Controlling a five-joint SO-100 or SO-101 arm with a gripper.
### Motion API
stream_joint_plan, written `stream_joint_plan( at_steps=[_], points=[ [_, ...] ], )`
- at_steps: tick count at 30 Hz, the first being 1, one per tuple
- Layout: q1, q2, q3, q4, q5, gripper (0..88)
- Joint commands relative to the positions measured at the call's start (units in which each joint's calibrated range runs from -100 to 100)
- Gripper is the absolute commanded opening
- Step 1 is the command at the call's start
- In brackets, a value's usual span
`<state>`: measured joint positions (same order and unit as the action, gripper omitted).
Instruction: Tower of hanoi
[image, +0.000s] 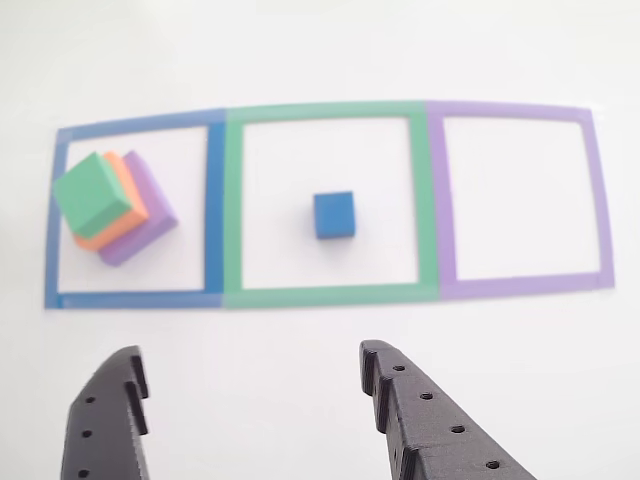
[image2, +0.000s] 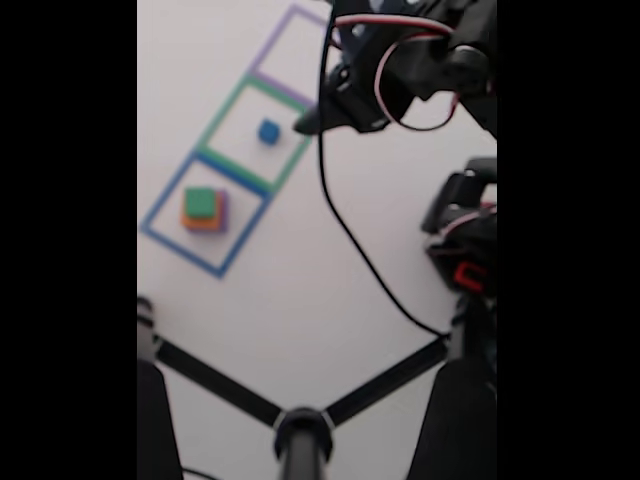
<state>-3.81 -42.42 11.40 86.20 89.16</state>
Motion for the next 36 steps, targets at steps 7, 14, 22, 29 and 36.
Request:
stream_joint_plan(
  at_steps=[7, 14, 22, 29, 36],
  points=[
    [5.3, -10.5, 32.4, -31.0, 10.8, 36.3],
    [5.8, -12.1, 59.9, -67.9, 10.8, 40.6],
    [5.1, -5.3, 76.0, -97.2, 10.8, 41.3],
    [7.4, 6.9, 79.4, -113.5, 10.8, 41.0],
    [8.5, 17.7, 80.1, -124.7, 10.8, 40.3]
  ],
)
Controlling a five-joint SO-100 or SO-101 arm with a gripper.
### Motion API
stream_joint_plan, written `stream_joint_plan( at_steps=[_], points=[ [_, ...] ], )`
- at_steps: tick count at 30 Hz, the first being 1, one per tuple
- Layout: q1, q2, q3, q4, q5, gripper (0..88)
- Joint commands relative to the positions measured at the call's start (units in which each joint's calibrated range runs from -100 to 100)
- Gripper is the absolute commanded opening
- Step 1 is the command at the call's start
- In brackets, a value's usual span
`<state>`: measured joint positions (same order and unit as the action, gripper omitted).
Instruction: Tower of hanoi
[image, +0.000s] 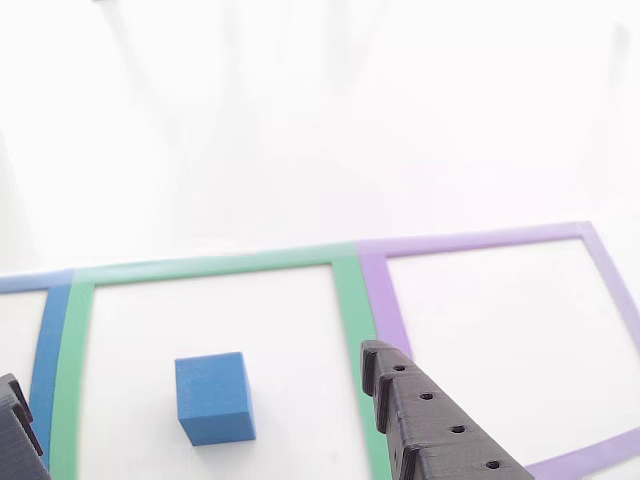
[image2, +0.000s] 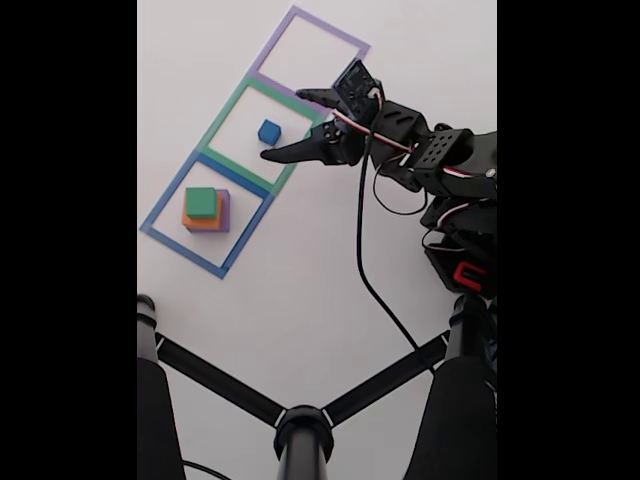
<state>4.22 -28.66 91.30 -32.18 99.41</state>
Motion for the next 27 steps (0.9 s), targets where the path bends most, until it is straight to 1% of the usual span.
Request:
stream_joint_plan(
  at_steps=[1, 7, 12, 19, 27],
  points=[
    [0.5, 5.7, 0.3, -8.1, 0.6, 40.2],
    [-0.4, 17.0, -0.7, -18.1, 0.6, 39.7],
    [-1.3, 25.1, -4.3, -22.6, 0.6, 38.7],
    [-2.7, 32.8, -7.8, -26.1, 0.6, 37.2],
    [-4.6, 38.6, -12.0, -26.5, 0.6, 36.3]
  ],
)
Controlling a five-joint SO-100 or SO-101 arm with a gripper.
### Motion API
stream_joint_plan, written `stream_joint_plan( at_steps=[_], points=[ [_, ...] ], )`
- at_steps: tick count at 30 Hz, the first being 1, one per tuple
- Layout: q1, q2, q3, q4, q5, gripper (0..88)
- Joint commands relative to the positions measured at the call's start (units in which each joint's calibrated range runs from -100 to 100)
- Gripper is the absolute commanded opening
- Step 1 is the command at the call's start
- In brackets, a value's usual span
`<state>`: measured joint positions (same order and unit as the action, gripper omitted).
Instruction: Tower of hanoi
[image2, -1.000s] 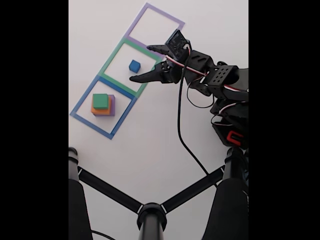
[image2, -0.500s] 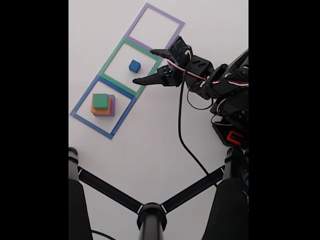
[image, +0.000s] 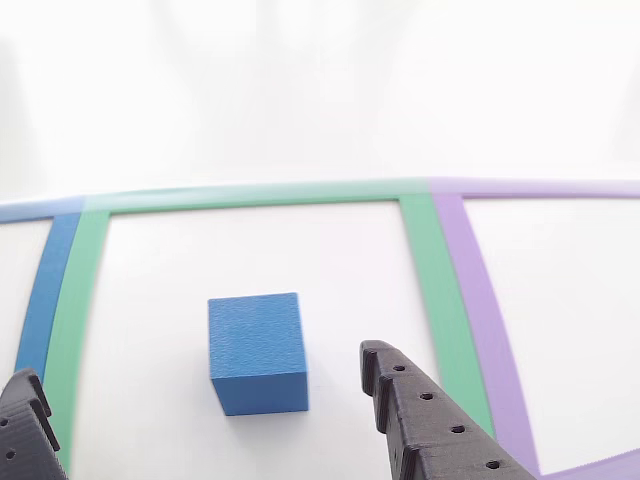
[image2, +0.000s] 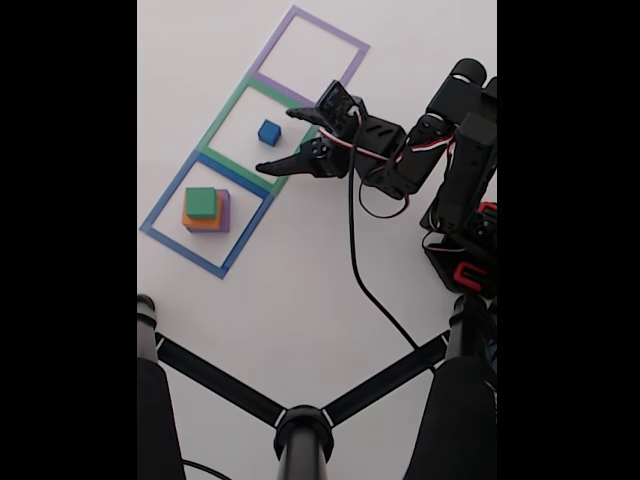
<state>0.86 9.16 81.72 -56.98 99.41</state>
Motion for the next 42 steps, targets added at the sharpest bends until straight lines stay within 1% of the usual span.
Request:
stream_joint_plan(
  at_steps=[1, 11, 28, 33, 42],
  points=[
    [-1.4, 1.4, -2.9, -1.8, 0.6, 36.2],
    [-2.1, 5.7, -6.9, -1.9, 0.6, 33.7],
    [-2.8, 6.1, -7.3, -1.9, 0.6, 16.1],
    [-2.7, 5.9, -6.7, -2.0, 0.6, 9.2],
    [-2.6, 5.1, -5.4, -1.8, 0.6, 4.3]
  ],
)
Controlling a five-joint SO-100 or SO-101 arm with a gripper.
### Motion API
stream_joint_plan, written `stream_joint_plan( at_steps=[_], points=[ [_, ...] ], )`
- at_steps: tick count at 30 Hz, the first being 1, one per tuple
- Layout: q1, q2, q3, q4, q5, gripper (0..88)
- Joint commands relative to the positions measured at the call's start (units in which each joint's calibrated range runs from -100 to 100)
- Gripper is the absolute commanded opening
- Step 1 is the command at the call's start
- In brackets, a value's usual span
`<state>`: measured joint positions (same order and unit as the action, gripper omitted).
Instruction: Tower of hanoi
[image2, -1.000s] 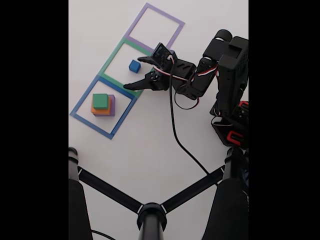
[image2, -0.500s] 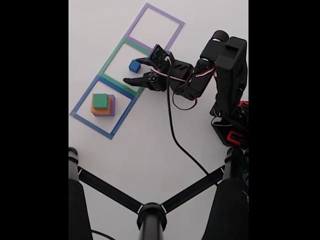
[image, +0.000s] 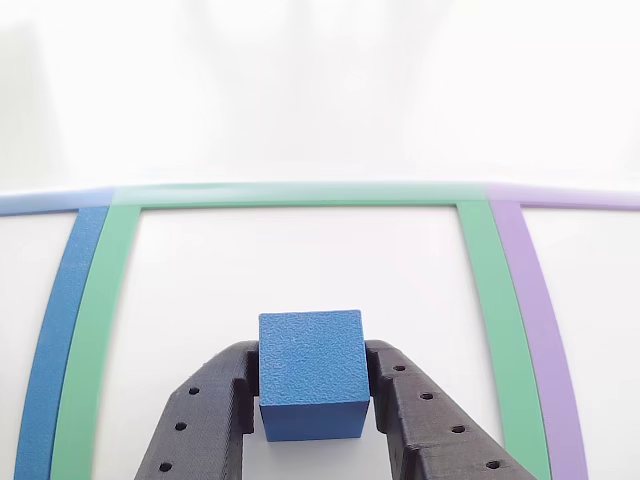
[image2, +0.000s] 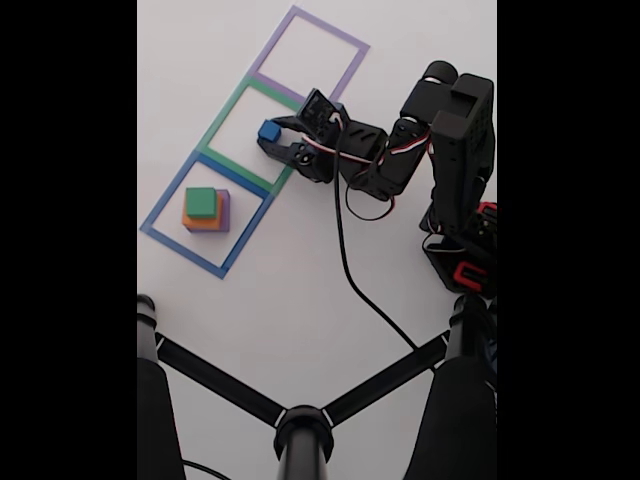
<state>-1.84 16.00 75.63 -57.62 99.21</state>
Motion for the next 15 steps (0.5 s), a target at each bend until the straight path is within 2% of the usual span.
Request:
stream_joint_plan(
  at_steps=[1, 10, 15],
  points=[
    [0.1, -2.0, 0.8, -1.1, 0.8, 4.2],
    [-0.2, -9.7, 3.7, 3.8, 0.8, 4.1],
    [-0.7, -20.7, 2.4, 14.8, 0.8, 4.3]
  ],
)
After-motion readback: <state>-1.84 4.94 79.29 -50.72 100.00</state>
